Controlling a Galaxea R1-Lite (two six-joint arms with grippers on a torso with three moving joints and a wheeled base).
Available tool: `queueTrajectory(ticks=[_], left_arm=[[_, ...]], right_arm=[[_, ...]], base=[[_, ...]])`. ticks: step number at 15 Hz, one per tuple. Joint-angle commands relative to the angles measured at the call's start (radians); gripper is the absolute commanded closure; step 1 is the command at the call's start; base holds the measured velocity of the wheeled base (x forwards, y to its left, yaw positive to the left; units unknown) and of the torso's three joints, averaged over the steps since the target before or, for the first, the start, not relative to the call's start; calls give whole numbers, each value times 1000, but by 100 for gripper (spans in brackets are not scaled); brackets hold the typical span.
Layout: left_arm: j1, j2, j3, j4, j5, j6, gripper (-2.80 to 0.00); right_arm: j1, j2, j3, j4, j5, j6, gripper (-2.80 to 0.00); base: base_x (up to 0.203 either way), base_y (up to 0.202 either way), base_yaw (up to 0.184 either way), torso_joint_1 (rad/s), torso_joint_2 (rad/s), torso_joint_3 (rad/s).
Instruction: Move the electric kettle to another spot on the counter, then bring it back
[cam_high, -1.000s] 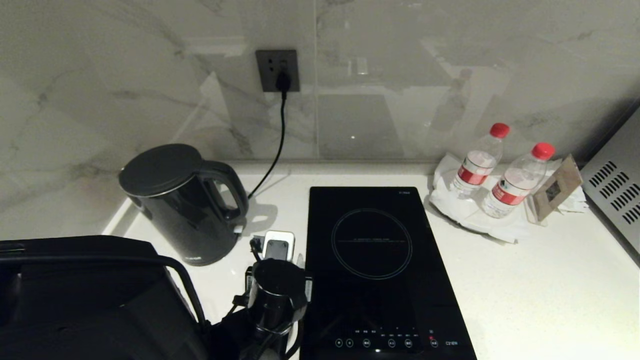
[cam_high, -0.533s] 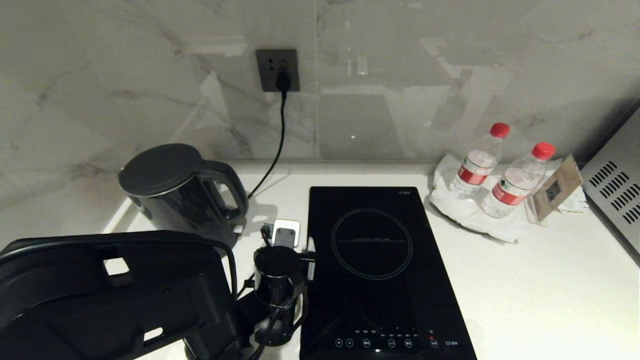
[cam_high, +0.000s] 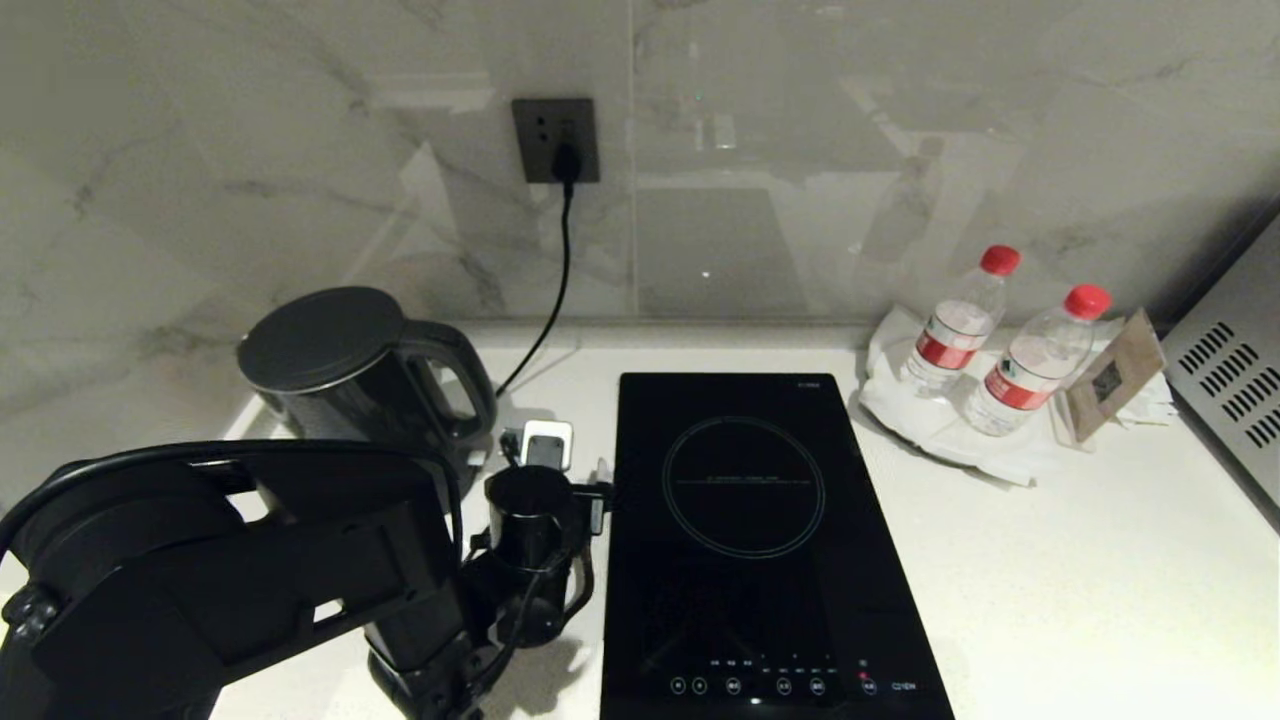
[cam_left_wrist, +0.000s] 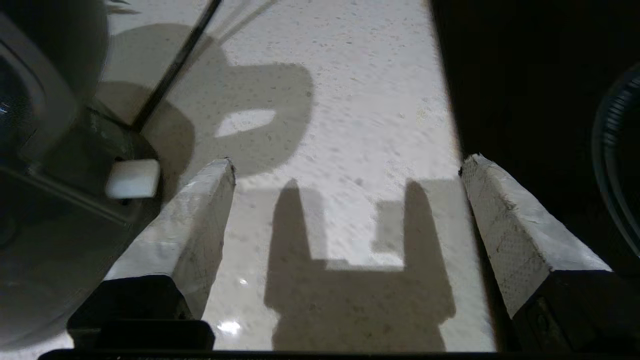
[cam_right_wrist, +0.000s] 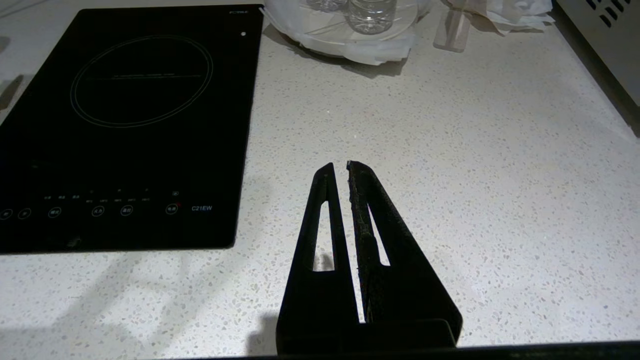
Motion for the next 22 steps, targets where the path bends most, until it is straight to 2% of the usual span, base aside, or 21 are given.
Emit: queueTrajectory(ticks=[1, 6, 12, 22], left_arm=[[27, -15, -8, -9, -3, 3, -280], [66, -11, -26, -9, -16, 36, -280], [115, 24, -40, -9, -43, 44, -280], [135, 66, -38, -28, -51, 45, -280]], right_arm=[[0, 0, 0, 2, 0, 0, 0], [0, 1, 0, 2, 0, 0, 0], [0, 0, 0, 0, 0, 0, 0], [0, 0, 0, 0, 0, 0, 0]], base=[[0, 0, 0, 0, 0, 0], [0, 0, 0, 0, 0, 0], [0, 0, 0, 0, 0, 0], [0, 0, 0, 0, 0, 0]])
